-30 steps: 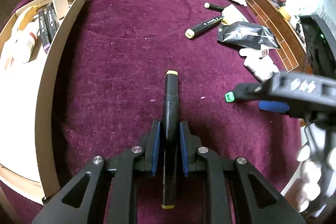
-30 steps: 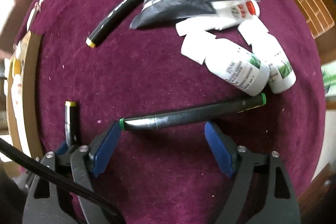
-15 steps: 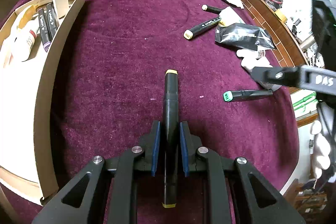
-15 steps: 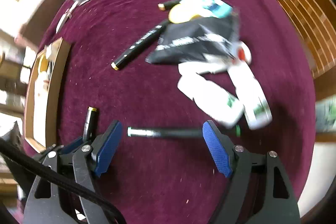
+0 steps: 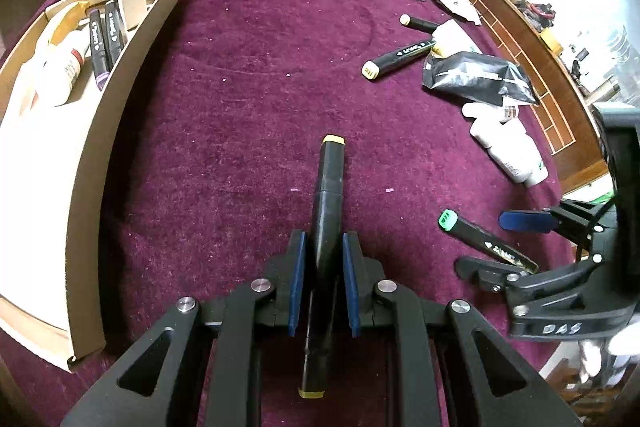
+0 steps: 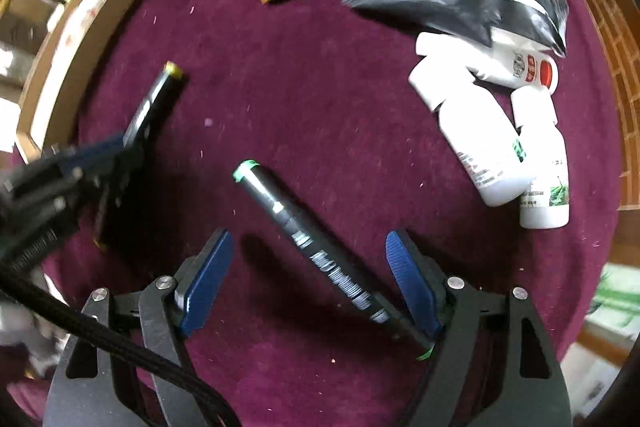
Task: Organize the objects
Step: 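Grasp the green-capped black marker with the right tool, then carry the marker with the left tool while the right tool carries its marker toward the tray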
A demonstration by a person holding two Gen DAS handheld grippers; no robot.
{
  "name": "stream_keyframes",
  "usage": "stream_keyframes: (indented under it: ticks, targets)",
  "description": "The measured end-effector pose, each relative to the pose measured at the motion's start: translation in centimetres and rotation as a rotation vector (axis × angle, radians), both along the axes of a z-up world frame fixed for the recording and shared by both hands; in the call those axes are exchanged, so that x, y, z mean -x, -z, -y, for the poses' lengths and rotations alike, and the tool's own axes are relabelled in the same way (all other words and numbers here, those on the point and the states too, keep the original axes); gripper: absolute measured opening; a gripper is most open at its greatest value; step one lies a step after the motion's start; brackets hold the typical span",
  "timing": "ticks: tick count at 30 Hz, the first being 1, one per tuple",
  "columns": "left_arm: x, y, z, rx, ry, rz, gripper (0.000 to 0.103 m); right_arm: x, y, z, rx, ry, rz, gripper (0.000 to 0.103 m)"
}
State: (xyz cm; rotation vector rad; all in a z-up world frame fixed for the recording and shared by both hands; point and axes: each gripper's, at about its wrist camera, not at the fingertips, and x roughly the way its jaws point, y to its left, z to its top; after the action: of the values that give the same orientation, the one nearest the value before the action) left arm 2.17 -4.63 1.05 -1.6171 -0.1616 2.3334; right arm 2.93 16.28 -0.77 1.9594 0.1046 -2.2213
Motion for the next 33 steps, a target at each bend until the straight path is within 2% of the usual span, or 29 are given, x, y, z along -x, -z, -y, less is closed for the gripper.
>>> stream_keyframes:
  ticks: [2, 5, 7, 8, 9, 10, 11, 13, 14, 25, 30, 33]
  targets:
    - [-0.2, -0.1, -0.6, 0.044, 0.010, -0.020, 0.015, -0.4, 0.1, 0.5, -0.058, -0.013, -0.028, 0.072]
    - [-0.6, -0.2, -1.6, 0.115, 0.026, -0.052, 0.015, -0.7, -0.1, 0.1, -0.053, 0.011, -0.043, 0.065]
    - [-1.0, -0.3, -2.2, 0.155, 0.052, -0.070, 0.015, -1.0, -0.3, -0.5, -0.048, 0.017, -0.049, 0.055]
    - [-1.2, -0.3, -2.5, 0.152, 0.070, -0.066, 0.015, -1.1, -0.4, -0.7, -0.045, 0.020, -0.048, 0.053]
    - [-1.2, -0.3, -2.6, 0.137, 0.077, -0.058, 0.011, -1.2, -0.4, -1.0, -0.044, 0.024, -0.045, 0.046]
    - [-1.3, -0.3, -2.6, 0.104, 0.087, -0.036, 0.011, -1.4, -0.6, -1.3, -0.048, 0.026, -0.043, 0.037]
    - [-1.5, -0.3, -2.7, 0.091, 0.088, -0.029, 0.011, -1.5, -0.6, -1.5, -0.051, 0.027, -0.041, 0.032]
    - [-2.0, -0.3, -2.8, 0.079, 0.084, -0.020, 0.011, -1.7, -0.7, -2.0, -0.053, 0.031, -0.033, 0.015]
    - [-2.3, -0.4, -2.9, 0.074, 0.081, -0.021, 0.011, -1.9, -0.8, -2.3, -0.046, 0.039, -0.031, 0.012]
    - [-4.7, -3.1, -2.4, 0.113, 0.055, -0.072, 0.011, -4.6, -2.6, -7.0, 0.250, 0.187, -0.041, 0.013]
    - [-5.5, -4.8, -2.2, 0.137, 0.060, -0.116, 0.011, -5.3, -4.0, -6.9, 0.304, 0.205, -0.068, 0.013]
    - [-5.8, -5.7, -2.0, 0.139, 0.059, -0.132, 0.011, -5.1, -4.4, -5.2, 0.334, 0.211, -0.076, 0.013]
